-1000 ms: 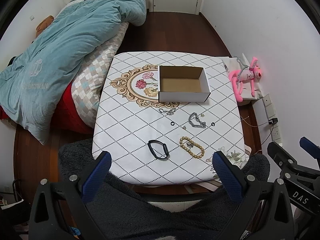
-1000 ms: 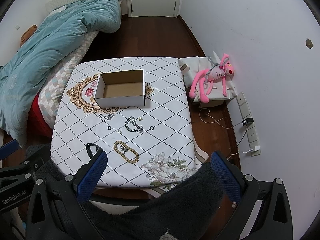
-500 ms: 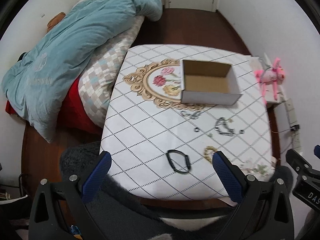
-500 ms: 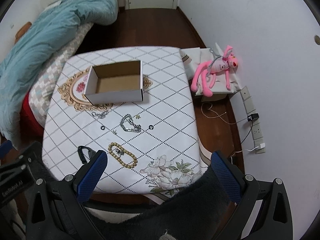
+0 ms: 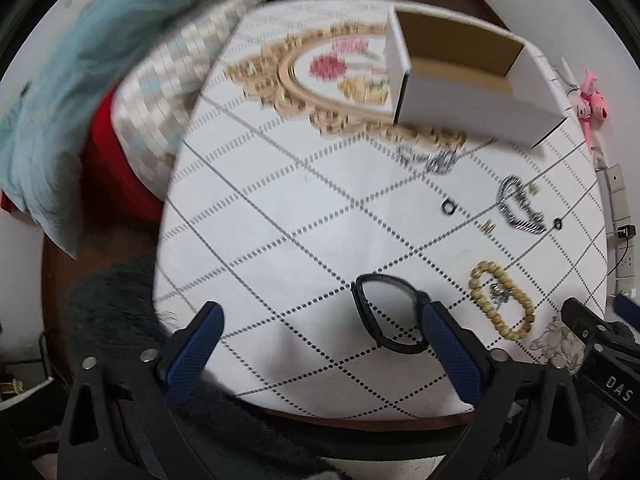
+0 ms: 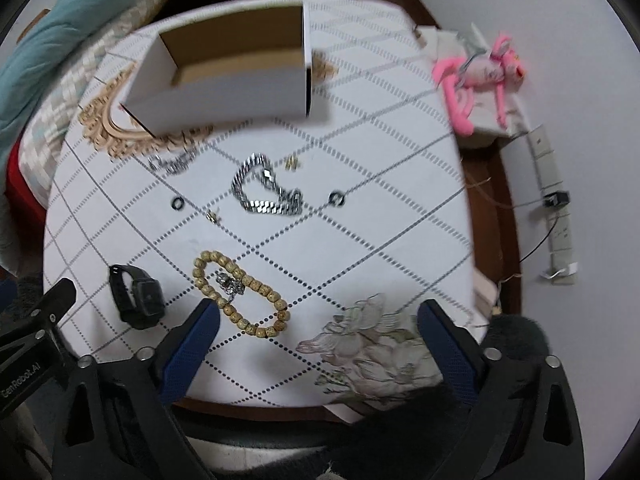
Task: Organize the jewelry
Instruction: 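Grasp the black watch band with the left tool while the right tool grasps the bead bracelet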
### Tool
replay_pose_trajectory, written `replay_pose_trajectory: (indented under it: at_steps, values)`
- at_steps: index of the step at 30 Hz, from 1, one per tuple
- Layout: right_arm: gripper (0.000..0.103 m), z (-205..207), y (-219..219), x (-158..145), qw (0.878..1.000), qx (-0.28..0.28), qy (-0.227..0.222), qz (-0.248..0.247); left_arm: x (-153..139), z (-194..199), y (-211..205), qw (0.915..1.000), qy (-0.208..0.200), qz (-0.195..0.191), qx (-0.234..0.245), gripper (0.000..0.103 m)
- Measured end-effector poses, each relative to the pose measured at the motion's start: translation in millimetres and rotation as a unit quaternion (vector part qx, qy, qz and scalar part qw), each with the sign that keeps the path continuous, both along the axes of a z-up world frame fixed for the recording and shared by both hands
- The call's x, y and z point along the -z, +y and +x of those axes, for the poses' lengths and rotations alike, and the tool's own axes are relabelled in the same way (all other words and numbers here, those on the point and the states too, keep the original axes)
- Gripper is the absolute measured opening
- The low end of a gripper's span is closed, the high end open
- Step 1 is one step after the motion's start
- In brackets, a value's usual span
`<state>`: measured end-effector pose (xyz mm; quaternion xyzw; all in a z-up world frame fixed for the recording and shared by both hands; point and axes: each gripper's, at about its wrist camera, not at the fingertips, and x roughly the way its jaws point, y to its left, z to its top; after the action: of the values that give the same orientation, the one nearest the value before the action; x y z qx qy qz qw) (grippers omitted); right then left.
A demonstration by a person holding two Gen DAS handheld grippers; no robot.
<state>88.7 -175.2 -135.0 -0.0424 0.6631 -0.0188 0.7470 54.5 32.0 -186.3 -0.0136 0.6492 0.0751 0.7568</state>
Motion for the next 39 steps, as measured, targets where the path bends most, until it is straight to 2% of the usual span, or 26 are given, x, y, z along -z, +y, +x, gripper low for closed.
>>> replay_pose_trajectory:
  at_steps: [2, 6, 9, 11, 12, 13, 14, 16, 19, 28, 30, 32, 33, 34, 39]
  values:
    - [0.083, -0.9, -0.4, 17.5, 1.0, 0.0, 0.012, 0.006, 15.5, 0.2, 4.2, 0.9997, 0.018, -0.018, -0.006, 0.085]
    - [0.073, -7.0, 3.3, 43.7, 0.999, -0.007, 0.028, 0.031, 35.0, -0.8, 7.9, 0.9981, 0.034, -0.05, -0.012, 0.084]
    - [0.06, -11.9, 6.3, 61.2, 0.999, -0.009, 0.041, 0.033, 43.9, -1.9, 7.0, 0.9962, 0.039, -0.077, -0.015, 0.083]
    - [0.045, -15.5, 7.7, 69.7, 0.998, -0.01, 0.05, 0.038, 48.9, -2.4, 4.9, 0.9956, 0.04, -0.083, -0.012, 0.071]
    - [0.044, -18.4, 9.0, 70.4, 0.999, -0.013, 0.039, 0.035, 52.7, -3.0, 3.0, 0.9955, 0.044, -0.084, -0.008, 0.07]
    - [0.041, -20.7, 10.1, 71.7, 0.999, -0.015, 0.033, 0.032, 55.1, -3.4, 2.2, 0.9953, 0.046, -0.085, -0.007, 0.061]
    - [0.041, -22.1, 10.4, 72.7, 0.999, -0.015, 0.03, 0.03, 57.9, -4.3, 1.3, 0.995, 0.047, -0.088, -0.006, 0.044]
    - [0.041, -24.4, 10.3, 75.1, 0.999, -0.016, 0.025, 0.027, 62.3, -5.6, 0.1, 0.995, 0.05, -0.086, -0.001, 0.032]
    - [0.038, -25.3, 10.5, 73.9, 0.999, -0.013, 0.022, 0.027, 61.2, -8.6, -2.0, 0.9965, 0.034, -0.075, 0.014, 0.012]
    - [0.031, -28.1, 3.1, 69.7, 0.999, -0.008, 0.016, 0.027, 53.8, -15.6, -4.2, 0.9977, 0.017, -0.057, 0.033, 0.008]
    - [0.023, -21.4, 3.5, 61.2, 1.0, -0.008, 0.013, 0.026, 52.1, -10.1, -3.3, 0.9977, 0.016, -0.057, 0.034, 0.007]
    - [0.01, -16.9, 5.5, 60.4, 1.0, -0.009, 0.011, 0.024, 50.5, -6.4, -5.4, 0.9977, 0.015, -0.056, 0.035, 0.007]
    - [0.01, -15.5, 5.7, 60.4, 1.0, -0.006, 0.011, 0.024, 48.7, -4.7, -2.2, 0.9977, 0.014, -0.057, 0.035, 0.006]
    - [0.01, -15.1, 5.4, 60.0, 1.0, -0.004, 0.01, 0.025, 57.0, 3.6, -16.9, 0.9979, 0.011, -0.054, 0.035, 0.005]
    - [0.01, -5.0, -6.4, 54.8, 0.998, 0.02, 0.011, 0.064, 44.9, 11.0, -20.1, 0.9974, 0.0, -0.057, 0.043, 0.004]
